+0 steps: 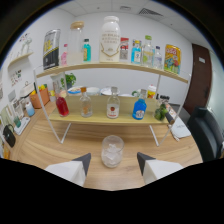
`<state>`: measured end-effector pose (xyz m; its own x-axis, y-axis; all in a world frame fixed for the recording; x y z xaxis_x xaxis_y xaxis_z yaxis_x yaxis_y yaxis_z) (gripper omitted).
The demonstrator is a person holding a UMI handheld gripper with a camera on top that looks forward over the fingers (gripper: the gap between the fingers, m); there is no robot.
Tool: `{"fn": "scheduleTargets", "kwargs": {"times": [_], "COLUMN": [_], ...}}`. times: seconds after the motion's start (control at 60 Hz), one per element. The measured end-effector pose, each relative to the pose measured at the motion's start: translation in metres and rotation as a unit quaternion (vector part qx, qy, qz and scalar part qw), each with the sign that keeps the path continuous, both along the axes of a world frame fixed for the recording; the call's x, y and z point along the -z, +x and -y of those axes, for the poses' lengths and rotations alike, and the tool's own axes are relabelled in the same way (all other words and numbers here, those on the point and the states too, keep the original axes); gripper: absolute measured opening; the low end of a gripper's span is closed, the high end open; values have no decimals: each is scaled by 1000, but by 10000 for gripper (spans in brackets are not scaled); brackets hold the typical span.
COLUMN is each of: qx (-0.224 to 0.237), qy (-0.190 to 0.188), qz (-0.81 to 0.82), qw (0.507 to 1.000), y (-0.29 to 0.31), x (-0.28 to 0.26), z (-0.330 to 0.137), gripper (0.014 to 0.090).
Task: Make me a cup of Vodka Sunrise.
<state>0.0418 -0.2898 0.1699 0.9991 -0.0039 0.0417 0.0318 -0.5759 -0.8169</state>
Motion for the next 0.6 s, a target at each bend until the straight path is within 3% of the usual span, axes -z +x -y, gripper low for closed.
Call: {"fn": "scheduleTargets", "kwargs": {"times": [0.333, 0.6], "qx": [-9, -26], "qy": [18, 50], "qz": [20, -22], "qw": [1000, 998], "y": [-16, -83], "x": [-7, 0], "z": [19, 37], "gripper": [866, 867]}}
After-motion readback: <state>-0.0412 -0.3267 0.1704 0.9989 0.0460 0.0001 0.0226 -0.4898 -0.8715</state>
